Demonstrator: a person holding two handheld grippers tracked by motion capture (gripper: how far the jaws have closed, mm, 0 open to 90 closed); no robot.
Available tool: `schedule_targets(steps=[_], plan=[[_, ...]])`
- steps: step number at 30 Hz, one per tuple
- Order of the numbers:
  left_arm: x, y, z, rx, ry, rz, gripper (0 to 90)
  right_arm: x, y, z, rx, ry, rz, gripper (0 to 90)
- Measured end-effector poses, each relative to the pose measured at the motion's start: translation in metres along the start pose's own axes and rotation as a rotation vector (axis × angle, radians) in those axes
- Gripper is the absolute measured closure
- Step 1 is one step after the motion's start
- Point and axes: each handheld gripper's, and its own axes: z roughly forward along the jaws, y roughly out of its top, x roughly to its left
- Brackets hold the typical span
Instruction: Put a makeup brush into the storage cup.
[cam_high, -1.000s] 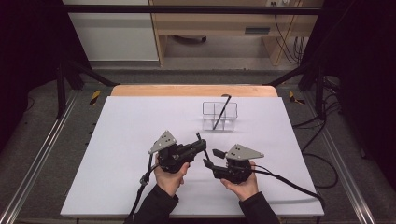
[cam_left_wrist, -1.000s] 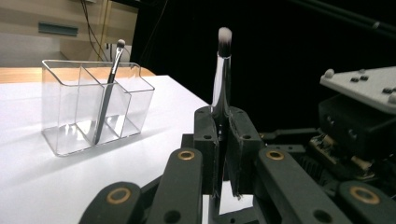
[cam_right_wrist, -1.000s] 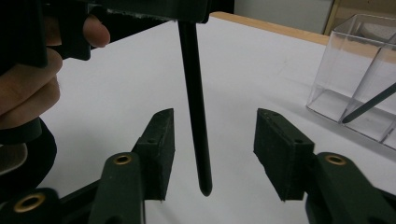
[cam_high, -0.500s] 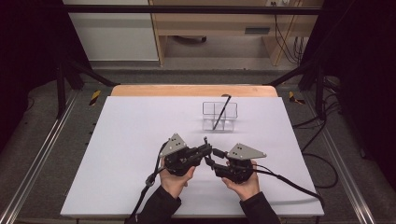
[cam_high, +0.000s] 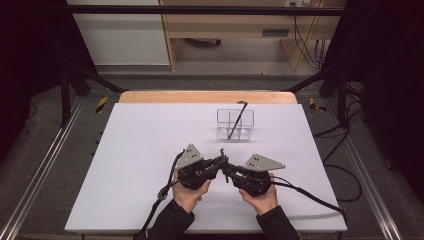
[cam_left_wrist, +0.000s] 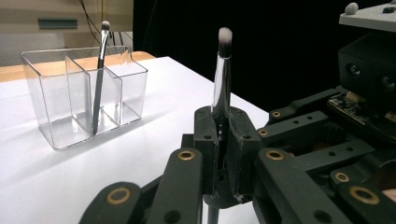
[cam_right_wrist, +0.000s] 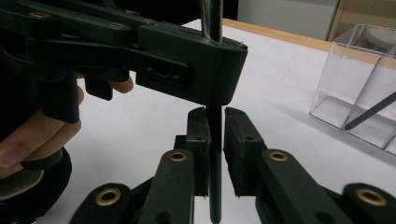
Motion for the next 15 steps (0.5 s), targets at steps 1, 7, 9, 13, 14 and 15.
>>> schedule_targets(steps=[1, 7, 9, 13, 14, 15], plan=[[-0.0001, 0.0001, 0.0002, 0.002, 0.001, 0.001, 82.9, 0.0001, -0.0001, 0.0000, 0.000, 0.001, -0.001, 82.4], [0.0006, 0.0004, 0.0006, 0.005, -0.003, -0.003, 82.4, 0.0003, -0.0002, -0.0001, 0.004, 0.012, -0.002, 83.8], [0.0015, 0.0011, -0.0001, -0.004, -0.002, -0.006, 79.3, 0.0001, 0.0000, -0.0002, 0.001, 0.013, 0.001, 83.9], [0.0050, 0.0033, -0.0031, -0.014, 0.000, -0.011, 67.1, -0.0004, -0.0006, 0.0006, 0.013, 0.006, 0.003, 84.0], [0.0058, 0.0039, -0.0044, -0.013, 0.004, -0.003, 63.4, -0.0006, -0.0008, 0.0010, 0.016, 0.001, 0.006, 83.9], [0.0063, 0.0045, -0.0058, -0.016, 0.014, 0.005, 61.2, -0.0009, -0.0009, 0.0013, 0.018, -0.002, 0.006, 84.0]])
